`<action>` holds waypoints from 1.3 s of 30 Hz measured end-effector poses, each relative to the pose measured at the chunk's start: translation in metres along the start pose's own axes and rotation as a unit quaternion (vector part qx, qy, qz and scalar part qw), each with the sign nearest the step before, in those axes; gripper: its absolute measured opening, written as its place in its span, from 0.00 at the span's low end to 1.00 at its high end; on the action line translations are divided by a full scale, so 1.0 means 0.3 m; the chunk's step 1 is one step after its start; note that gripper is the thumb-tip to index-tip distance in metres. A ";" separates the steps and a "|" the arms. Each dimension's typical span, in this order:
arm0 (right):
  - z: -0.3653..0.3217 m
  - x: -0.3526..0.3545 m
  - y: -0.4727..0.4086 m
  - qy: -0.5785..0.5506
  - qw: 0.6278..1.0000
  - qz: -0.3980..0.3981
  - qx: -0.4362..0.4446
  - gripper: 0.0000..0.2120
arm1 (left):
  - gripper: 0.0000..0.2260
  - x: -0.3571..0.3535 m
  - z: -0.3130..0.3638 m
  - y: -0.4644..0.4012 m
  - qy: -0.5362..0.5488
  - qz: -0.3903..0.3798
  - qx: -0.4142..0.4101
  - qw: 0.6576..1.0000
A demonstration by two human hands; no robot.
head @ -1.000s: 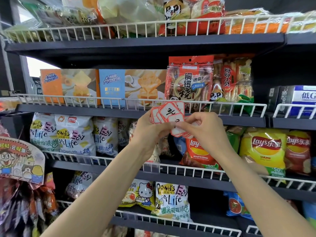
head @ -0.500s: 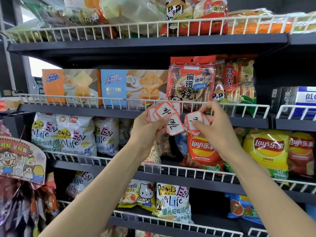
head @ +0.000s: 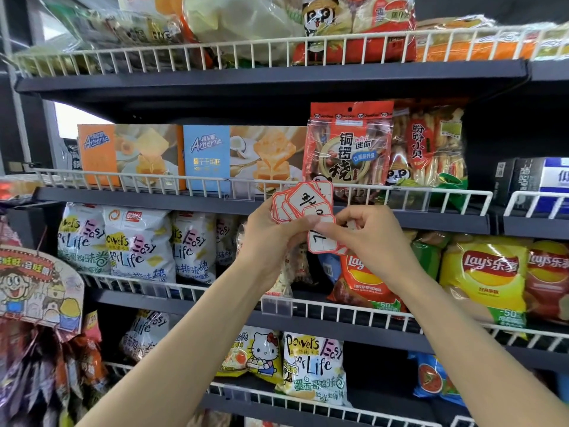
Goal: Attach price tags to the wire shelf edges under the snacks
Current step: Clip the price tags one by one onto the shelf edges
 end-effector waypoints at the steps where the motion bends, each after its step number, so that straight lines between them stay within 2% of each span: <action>1: 0.003 -0.004 -0.001 -0.005 1.000 -0.006 -0.005 0.09 | 0.13 0.000 -0.003 -0.001 0.011 0.001 0.005 1.000; 5: 0.045 -0.006 -0.013 -0.030 0.999 -0.026 -0.037 0.04 | 0.11 0.023 -0.013 -0.007 0.016 0.024 0.014 0.999; 9: 0.077 0.040 -0.013 -0.069 0.996 -0.001 -0.058 0.09 | 0.10 0.057 -0.015 -0.016 -0.008 0.050 0.017 0.999; 13: 0.060 0.048 -0.021 0.022 0.999 0.026 -0.021 0.11 | 0.11 0.049 -0.015 -0.024 -0.013 0.043 0.013 0.999; 16: 0.034 0.022 -0.024 0.019 0.999 0.027 -0.010 0.06 | 0.12 0.019 -0.019 -0.021 0.000 0.025 0.012 1.000; 19: 0.028 0.002 -0.034 0.033 0.999 0.024 -0.004 0.06 | 0.12 -0.002 -0.021 -0.016 0.021 0.009 0.014 1.000; 24: 0.049 0.023 -0.039 0.020 0.999 0.041 -0.015 0.07 | 0.08 0.031 -0.023 -0.023 0.051 0.038 0.021 0.998; 27: 0.073 0.054 -0.047 -0.006 0.997 0.070 -0.027 0.09 | 0.09 0.051 -0.021 -0.025 0.031 0.045 0.021 0.998; 31: 0.046 0.045 -0.053 0.041 0.997 0.068 0.018 0.13 | 0.12 0.047 -0.024 -0.019 -0.016 0.035 0.012 0.999; 35: 0.026 0.015 -0.045 0.059 0.996 0.063 0.018 0.06 | 0.15 0.031 -0.024 -0.014 -0.054 0.022 -0.005 0.998; 39: 0.038 0.003 -0.038 0.047 0.997 0.064 0.003 0.08 | 0.17 0.016 -0.019 -0.004 -0.081 -0.007 -0.011 0.997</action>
Point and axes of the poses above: each hand's wrist, its own y-axis away from the middle knuckle, its own x-axis out of the back of the hand, z = x × y, the point moved 7 cm from there along -y, towards the middle knuckle, and after that the axes turned 5 degrees about -x, right-handed, at the moved point
